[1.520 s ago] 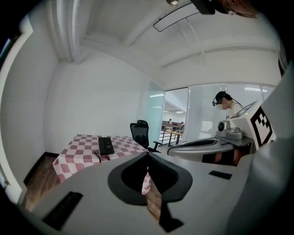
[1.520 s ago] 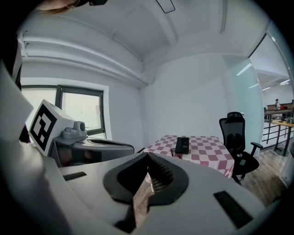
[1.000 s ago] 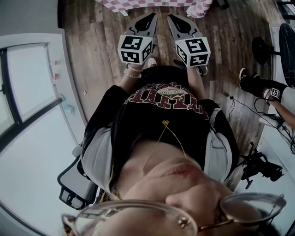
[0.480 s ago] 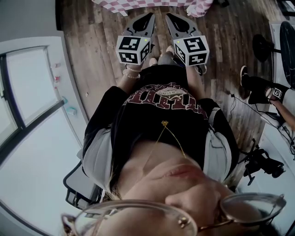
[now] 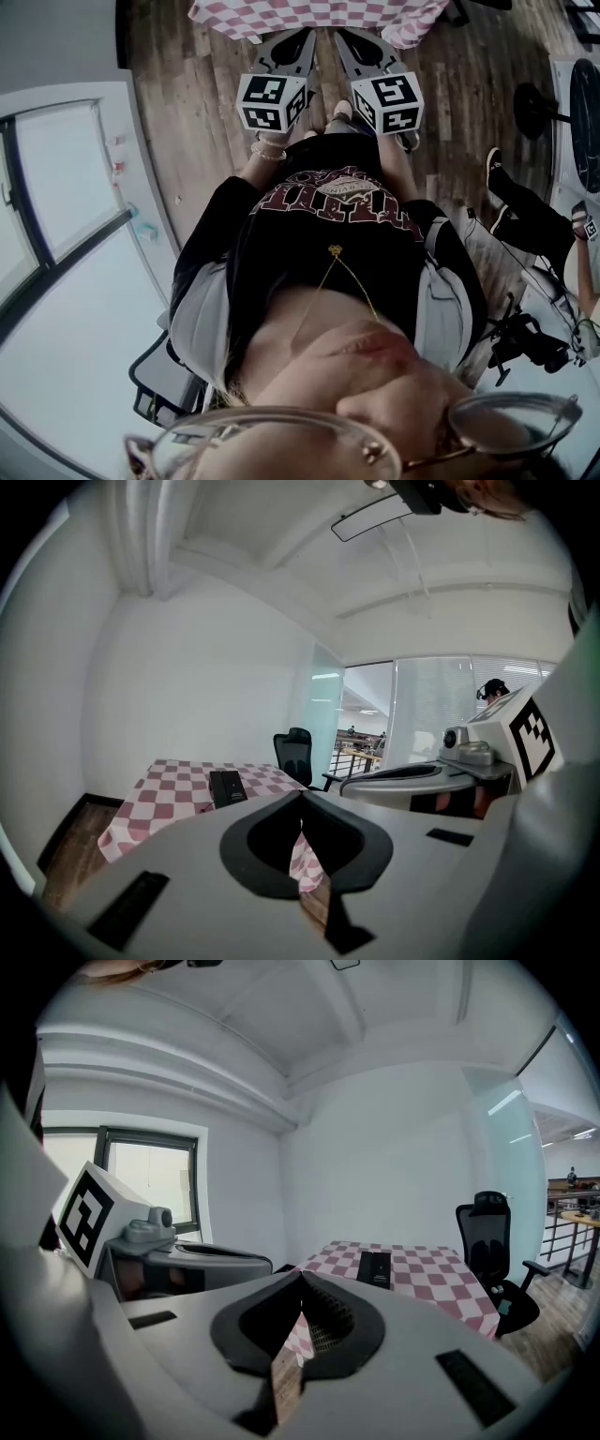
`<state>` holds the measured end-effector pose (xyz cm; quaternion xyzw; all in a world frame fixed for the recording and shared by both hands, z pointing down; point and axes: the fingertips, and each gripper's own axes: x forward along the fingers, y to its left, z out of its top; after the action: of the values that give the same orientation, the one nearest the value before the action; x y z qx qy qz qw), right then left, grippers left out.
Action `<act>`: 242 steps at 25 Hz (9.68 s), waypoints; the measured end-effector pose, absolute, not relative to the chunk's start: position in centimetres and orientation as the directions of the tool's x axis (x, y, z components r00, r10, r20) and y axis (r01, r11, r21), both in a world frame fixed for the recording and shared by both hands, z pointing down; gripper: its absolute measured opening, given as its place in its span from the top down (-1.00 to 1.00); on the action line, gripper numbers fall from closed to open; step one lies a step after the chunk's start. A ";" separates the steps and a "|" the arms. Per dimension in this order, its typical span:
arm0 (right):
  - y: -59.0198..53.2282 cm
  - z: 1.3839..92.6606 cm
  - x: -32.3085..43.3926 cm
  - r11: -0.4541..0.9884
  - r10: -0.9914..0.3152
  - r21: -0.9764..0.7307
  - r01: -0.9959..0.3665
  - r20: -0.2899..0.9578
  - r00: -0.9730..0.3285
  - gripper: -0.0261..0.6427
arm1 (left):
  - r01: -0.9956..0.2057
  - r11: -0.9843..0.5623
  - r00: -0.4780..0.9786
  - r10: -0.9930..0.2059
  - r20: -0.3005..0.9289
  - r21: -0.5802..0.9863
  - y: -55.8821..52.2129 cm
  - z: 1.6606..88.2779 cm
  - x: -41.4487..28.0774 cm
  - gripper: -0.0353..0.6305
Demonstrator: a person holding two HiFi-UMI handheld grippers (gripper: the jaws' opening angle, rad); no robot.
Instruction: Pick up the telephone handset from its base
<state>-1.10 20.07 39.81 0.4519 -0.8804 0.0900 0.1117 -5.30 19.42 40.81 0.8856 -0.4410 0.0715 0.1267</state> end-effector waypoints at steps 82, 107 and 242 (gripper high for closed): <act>-7.0 43.3 0.5 0.545 -0.771 -0.056 -0.837 0.359 -0.526 0.87 | -0.737 -0.640 0.673 -0.672 0.308 0.215 -8.0 44.8 -4.0 0.86; -16.5 43.3 2.3 0.627 -0.696 -0.089 -0.774 0.381 -0.608 0.87 | -0.800 -0.557 0.600 -0.733 0.320 0.225 -16.6 44.3 -2.4 0.86; -23.1 62.3 1.0 0.565 -0.466 -0.100 -0.819 0.780 -0.417 0.87 | -0.755 -0.403 0.656 -0.480 0.583 0.517 -23.0 62.8 -8.0 0.77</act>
<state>0.97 -23.09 62.29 0.3984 -0.8063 0.2419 0.3642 -8.02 -22.96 62.82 0.8195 -0.3766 0.1737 0.3955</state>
